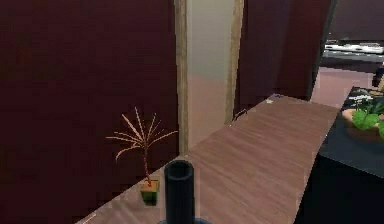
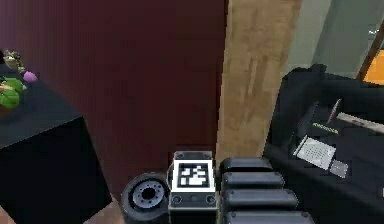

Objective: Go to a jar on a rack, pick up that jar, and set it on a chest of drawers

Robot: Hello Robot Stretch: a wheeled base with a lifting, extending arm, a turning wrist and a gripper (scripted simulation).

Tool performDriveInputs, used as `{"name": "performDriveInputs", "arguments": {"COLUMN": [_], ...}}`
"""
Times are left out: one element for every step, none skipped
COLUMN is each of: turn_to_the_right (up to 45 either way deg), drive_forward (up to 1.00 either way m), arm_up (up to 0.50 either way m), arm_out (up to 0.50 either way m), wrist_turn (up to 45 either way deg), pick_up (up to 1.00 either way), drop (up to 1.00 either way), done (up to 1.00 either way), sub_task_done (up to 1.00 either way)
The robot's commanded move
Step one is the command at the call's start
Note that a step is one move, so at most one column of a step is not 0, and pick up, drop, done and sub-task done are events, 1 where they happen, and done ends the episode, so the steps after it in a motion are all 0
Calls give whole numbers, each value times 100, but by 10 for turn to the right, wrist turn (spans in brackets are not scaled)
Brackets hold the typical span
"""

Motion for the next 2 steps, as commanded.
{"name": "performDriveInputs", "arguments": {"turn_to_the_right": [0, 120], "drive_forward": [100, 0], "arm_up": [0, 0], "arm_out": [0, 0], "wrist_turn": [0, 0], "pick_up": [0, 0], "drop": [0, 0], "done": [0, 0], "sub_task_done": [0, 0]}}
